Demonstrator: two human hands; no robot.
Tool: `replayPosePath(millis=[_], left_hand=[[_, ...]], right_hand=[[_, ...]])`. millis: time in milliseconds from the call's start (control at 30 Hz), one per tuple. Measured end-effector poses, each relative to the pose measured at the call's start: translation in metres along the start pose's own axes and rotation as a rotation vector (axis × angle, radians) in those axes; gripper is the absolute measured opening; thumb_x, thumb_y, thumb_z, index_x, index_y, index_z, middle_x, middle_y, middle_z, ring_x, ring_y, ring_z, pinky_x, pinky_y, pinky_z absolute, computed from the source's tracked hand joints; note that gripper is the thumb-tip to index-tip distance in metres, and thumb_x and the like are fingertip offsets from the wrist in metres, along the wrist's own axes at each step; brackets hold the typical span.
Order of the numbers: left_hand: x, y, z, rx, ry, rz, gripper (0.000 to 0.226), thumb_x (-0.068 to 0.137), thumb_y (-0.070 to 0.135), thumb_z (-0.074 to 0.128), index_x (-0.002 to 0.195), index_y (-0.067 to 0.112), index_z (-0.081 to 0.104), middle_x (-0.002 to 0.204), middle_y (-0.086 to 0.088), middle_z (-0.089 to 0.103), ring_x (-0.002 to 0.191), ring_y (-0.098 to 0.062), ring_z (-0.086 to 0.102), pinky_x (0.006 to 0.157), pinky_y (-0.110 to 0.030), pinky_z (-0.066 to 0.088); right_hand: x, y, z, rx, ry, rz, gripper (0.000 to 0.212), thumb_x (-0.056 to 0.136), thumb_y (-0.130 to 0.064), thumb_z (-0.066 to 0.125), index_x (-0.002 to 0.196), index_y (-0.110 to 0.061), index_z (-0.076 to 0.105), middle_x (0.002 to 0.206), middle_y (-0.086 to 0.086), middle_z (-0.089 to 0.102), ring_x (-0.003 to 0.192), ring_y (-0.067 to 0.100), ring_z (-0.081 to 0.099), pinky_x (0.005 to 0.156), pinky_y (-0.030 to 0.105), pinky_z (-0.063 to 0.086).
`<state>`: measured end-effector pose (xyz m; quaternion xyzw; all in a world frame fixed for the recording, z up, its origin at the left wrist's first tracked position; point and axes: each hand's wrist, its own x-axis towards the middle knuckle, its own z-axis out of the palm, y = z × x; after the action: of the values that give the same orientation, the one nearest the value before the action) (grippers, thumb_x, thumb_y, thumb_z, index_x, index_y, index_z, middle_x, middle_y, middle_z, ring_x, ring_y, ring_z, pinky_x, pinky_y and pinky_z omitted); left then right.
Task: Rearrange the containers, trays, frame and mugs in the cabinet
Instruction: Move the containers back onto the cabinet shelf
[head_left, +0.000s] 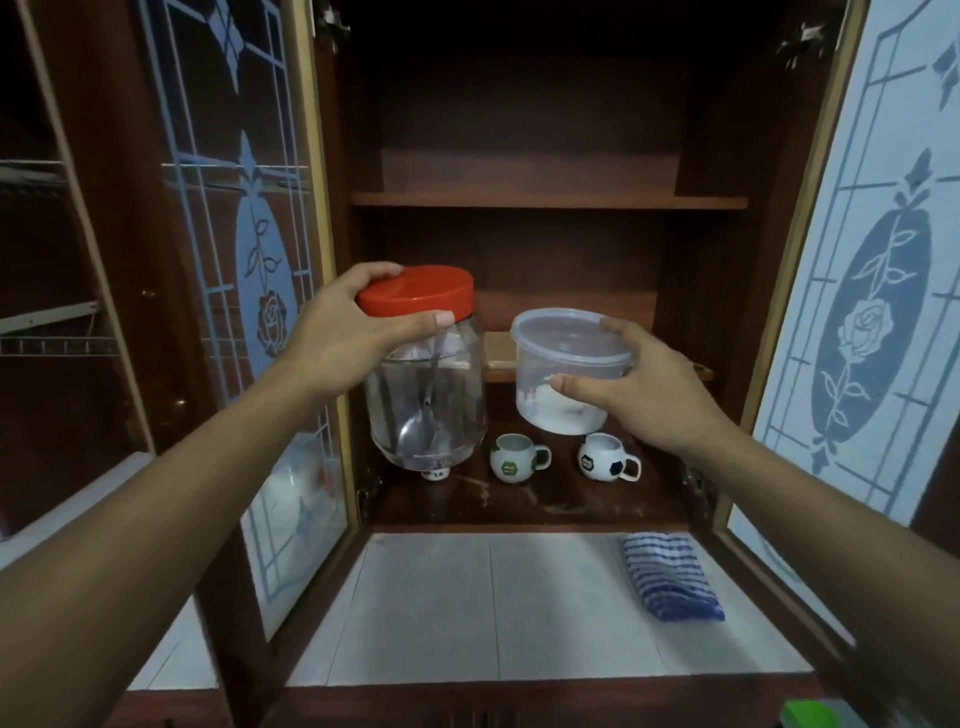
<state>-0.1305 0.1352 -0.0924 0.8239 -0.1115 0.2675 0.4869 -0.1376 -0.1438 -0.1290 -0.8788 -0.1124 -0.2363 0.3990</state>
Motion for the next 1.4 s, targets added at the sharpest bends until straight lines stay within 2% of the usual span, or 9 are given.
replayPosePath(millis=[233, 400, 567, 667, 767, 867, 1000, 1167, 1400], left_hand=[[0.056, 0.012, 0.004, -0.019, 0.066, 0.025, 0.093, 0.047, 0.066, 0.079, 0.129, 0.037, 0.048, 0.115, 0.013, 0.046, 0.106, -0.013, 0.054, 0.085, -0.035, 0.057], [0.095, 0.022, -0.003, -0.057, 0.045, 0.052, 0.093, 0.050, 0.061, 0.080, 0.132, 0.031, 0.048, 0.117, 0.009, 0.048, 0.097, -0.006, 0.054, 0.071, -0.021, 0.052], [0.131, 0.035, -0.009, -0.013, 0.054, 0.072, 0.083, 0.064, 0.055, 0.080, 0.135, 0.029, 0.046, 0.115, 0.008, 0.046, 0.093, -0.006, 0.050, 0.062, -0.020, 0.040], [0.148, 0.045, -0.013, -0.027, 0.060, 0.075, 0.082, 0.064, 0.052, 0.082, 0.133, 0.025, 0.048, 0.117, 0.005, 0.050, 0.097, -0.012, 0.056, 0.060, -0.023, 0.047], [0.165, 0.061, -0.016, -0.062, 0.043, 0.071, 0.072, 0.069, 0.044, 0.081, 0.129, 0.020, 0.049, 0.106, 0.007, 0.051, 0.076, -0.003, 0.061, 0.044, -0.020, 0.048], [0.186, 0.074, -0.020, -0.006, 0.065, 0.112, 0.074, 0.069, 0.051, 0.079, 0.131, 0.025, 0.049, 0.103, 0.010, 0.053, 0.080, -0.003, 0.054, 0.052, -0.021, 0.043], [0.209, 0.093, -0.023, 0.012, 0.070, 0.147, 0.079, 0.065, 0.058, 0.078, 0.131, 0.027, 0.049, 0.104, 0.008, 0.055, 0.090, -0.011, 0.057, 0.065, -0.030, 0.047], [0.241, 0.107, -0.019, 0.060, 0.110, 0.180, 0.089, 0.059, 0.065, 0.078, 0.134, 0.030, 0.047, 0.119, 0.001, 0.055, 0.104, -0.023, 0.055, 0.088, -0.048, 0.050], [0.281, 0.123, -0.017, 0.059, 0.095, 0.178, 0.089, 0.060, 0.063, 0.079, 0.135, 0.026, 0.048, 0.118, -0.003, 0.058, 0.097, -0.022, 0.061, 0.067, -0.038, 0.051]], right_hand=[[0.056, -0.008, -0.004, -0.003, 0.019, -0.051, 0.094, 0.065, -0.058, 0.080, 0.144, -0.025, 0.041, 0.127, -0.011, 0.057, 0.115, 0.012, 0.056, 0.096, 0.037, 0.052], [0.090, -0.025, -0.002, 0.004, 0.065, -0.087, 0.082, 0.070, -0.050, 0.081, 0.140, -0.024, 0.046, 0.105, -0.021, 0.054, 0.098, 0.003, 0.056, 0.077, 0.016, 0.047], [0.120, -0.041, 0.000, 0.033, 0.109, -0.096, 0.078, 0.068, -0.049, 0.083, 0.135, -0.025, 0.049, 0.101, -0.019, 0.057, 0.094, 0.003, 0.062, 0.083, 0.028, 0.056], [0.141, -0.052, -0.001, 0.029, 0.123, -0.107, 0.074, 0.069, -0.047, 0.083, 0.131, -0.026, 0.051, 0.104, -0.015, 0.062, 0.093, 0.004, 0.064, 0.081, 0.027, 0.057], [0.165, -0.061, -0.005, 0.032, 0.138, -0.106, 0.076, 0.066, -0.050, 0.084, 0.130, -0.024, 0.052, 0.107, -0.011, 0.065, 0.092, 0.007, 0.067, 0.082, 0.029, 0.058], [0.190, -0.065, -0.011, 0.024, 0.161, -0.102, 0.083, 0.065, -0.054, 0.084, 0.134, -0.022, 0.050, 0.110, -0.007, 0.065, 0.093, 0.010, 0.067, 0.085, 0.032, 0.058], [0.221, -0.074, -0.024, 0.021, 0.180, -0.103, 0.062, 0.066, -0.052, 0.084, 0.113, -0.029, 0.052, 0.099, -0.009, 0.064, 0.089, 0.010, 0.067, 0.083, 0.030, 0.057], [0.266, -0.076, -0.033, -0.047, 0.264, -0.105, 0.099, 0.062, -0.061, 0.081, 0.142, -0.018, 0.043, 0.133, 0.003, 0.054, 0.114, 0.018, 0.055, 0.097, 0.035, 0.049], [0.318, -0.078, -0.045, -0.038, 0.248, -0.089, 0.093, 0.055, -0.065, 0.083, 0.129, -0.016, 0.055, 0.116, 0.003, 0.062, 0.100, 0.022, 0.063, 0.088, 0.042, 0.056]])
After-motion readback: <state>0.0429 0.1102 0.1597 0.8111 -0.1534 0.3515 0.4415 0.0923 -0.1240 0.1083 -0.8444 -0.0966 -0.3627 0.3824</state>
